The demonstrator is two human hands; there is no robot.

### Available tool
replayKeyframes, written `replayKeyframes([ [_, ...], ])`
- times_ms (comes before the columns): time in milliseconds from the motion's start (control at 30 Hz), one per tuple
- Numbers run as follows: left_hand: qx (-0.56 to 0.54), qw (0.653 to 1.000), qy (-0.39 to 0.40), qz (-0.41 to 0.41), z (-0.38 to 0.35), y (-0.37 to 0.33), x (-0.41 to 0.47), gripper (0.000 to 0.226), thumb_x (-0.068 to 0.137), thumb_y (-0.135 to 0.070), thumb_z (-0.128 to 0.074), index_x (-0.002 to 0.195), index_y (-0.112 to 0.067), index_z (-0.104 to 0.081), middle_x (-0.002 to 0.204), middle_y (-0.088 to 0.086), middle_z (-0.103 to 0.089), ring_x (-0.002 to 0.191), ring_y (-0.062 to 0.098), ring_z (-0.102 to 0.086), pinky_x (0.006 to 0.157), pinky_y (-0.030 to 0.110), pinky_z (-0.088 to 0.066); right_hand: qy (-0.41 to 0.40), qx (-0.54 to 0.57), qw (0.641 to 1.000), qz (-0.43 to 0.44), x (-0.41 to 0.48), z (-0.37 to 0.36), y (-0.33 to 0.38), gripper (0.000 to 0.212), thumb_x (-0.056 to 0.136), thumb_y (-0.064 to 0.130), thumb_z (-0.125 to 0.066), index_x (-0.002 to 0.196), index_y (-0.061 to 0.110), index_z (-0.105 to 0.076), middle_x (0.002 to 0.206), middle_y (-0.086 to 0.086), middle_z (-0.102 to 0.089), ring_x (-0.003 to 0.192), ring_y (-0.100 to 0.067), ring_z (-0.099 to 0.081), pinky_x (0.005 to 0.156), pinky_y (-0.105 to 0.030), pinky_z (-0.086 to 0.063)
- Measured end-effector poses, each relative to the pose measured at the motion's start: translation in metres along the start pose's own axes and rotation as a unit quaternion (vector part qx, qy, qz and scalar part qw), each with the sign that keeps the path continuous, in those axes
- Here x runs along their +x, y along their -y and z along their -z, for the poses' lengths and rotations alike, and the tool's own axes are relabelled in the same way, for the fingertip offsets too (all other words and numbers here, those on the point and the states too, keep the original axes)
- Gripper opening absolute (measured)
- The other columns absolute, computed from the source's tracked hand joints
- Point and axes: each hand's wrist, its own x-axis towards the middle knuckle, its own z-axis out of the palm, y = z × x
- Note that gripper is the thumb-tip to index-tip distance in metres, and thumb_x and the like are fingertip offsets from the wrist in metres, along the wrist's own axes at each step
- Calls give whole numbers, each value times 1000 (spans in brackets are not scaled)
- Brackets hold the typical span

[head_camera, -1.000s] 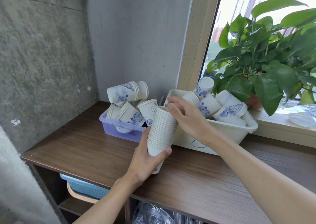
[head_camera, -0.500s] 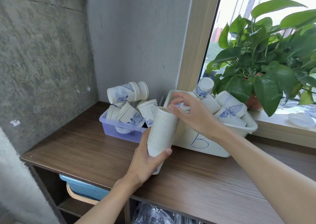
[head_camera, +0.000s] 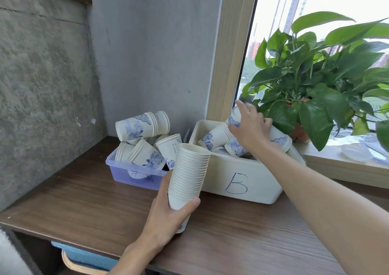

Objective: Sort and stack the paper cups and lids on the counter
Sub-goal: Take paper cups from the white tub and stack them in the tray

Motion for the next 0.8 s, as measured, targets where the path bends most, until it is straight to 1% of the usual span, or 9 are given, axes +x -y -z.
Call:
replayKeyframes([
  [67, -1, 1000, 0, 0, 0, 1, 0, 78, 66, -74, -76, 133, -59, -40, 127, -28, -61, 116, -7, -57, 89, 25, -44, -22, 24, 999, 9, -3, -3, -2, 58, 89, 28, -60, 142, 32, -36, 135, -3, -48, 110, -26, -50, 91, -42, -29],
  [167, 1, 1000, -1, 1, 0, 2, 0, 74, 68, -66, -78, 131, -61, -40, 125, -29, -61, 115, -8, -57, 89, 25, -44, -61, 59, 996, 35, -9, -4, -3, 52, 85, 22, -64, 134, 27, -45, 127, -2, -51, 106, -27, -51, 87, -39, -31],
  [333, 5, 1000, -2, 1, -1, 1, -1, 73, 68, -64, -77, 131, -61, -40, 126, -30, -61, 115, -8, -57, 88, 22, -43, -137, 193, 971, 17, -18, 10, 1, 45, 78, 19, -73, 113, 10, -47, 116, -8, -49, 90, -30, -52, 82, -41, -42],
  [400, 6, 1000, -4, 4, -1, 1, -1, 72, 68, -63, -77, 130, -61, -41, 123, -29, -62, 112, -6, -59, 86, 24, -45, -155, 257, 954, 13, -25, 18, 4, 44, 77, 18, -74, 106, 9, -42, 110, -7, -44, 84, -20, -46, 75, -31, -41],
  [467, 8, 1000, -5, 7, -1, 1, -1, 72, 68, -61, -77, 130, -61, -40, 121, -29, -63, 109, -6, -61, 84, 25, -45, -169, 310, 936, 11, -36, 26, 8, 45, 76, 18, -75, 100, 13, -37, 103, -5, -42, 80, -10, -37, 66, -19, -33],
  [533, 10, 1000, -4, 3, -1, 2, 0, 72, 68, -61, -77, 130, -61, -40, 122, -29, -62, 110, -6, -60, 84, 24, -45, -159, 372, 915, -4, -46, 33, 13, 47, 74, 18, -75, 98, 13, -34, 101, -8, -44, 82, -16, -40, 66, -24, -37],
  [633, 11, 1000, -1, 0, -1, 1, 0, 73, 70, -61, -77, 132, -59, -39, 121, -29, -63, 109, -7, -61, 82, 21, -46, -115, 450, 885, -40, -65, 42, 24, 49, 74, 24, -77, 100, 13, -36, 103, -14, -52, 93, -31, -54, 76, -48, -48],
  [700, 18, 1000, 0, -1, -1, 1, -1, 73, 71, -61, -77, 133, -59, -38, 119, -29, -63, 107, -7, -61, 77, 13, -48, -84, 491, 866, -51, -77, 45, 33, 50, 75, 25, -79, 101, 13, -38, 101, -13, -56, 93, -28, -60, 77, -46, -51],
  [800, 23, 1000, -1, 4, 0, 0, -1, 73, 72, -62, -78, 133, -60, -38, 114, -29, -65, 102, -5, -63, 75, 5, -48, -29, 547, 835, -52, -90, 44, 45, 48, 77, 22, -79, 106, 14, -41, 100, -8, -59, 82, -13, -62, 72, -33, -53],
])
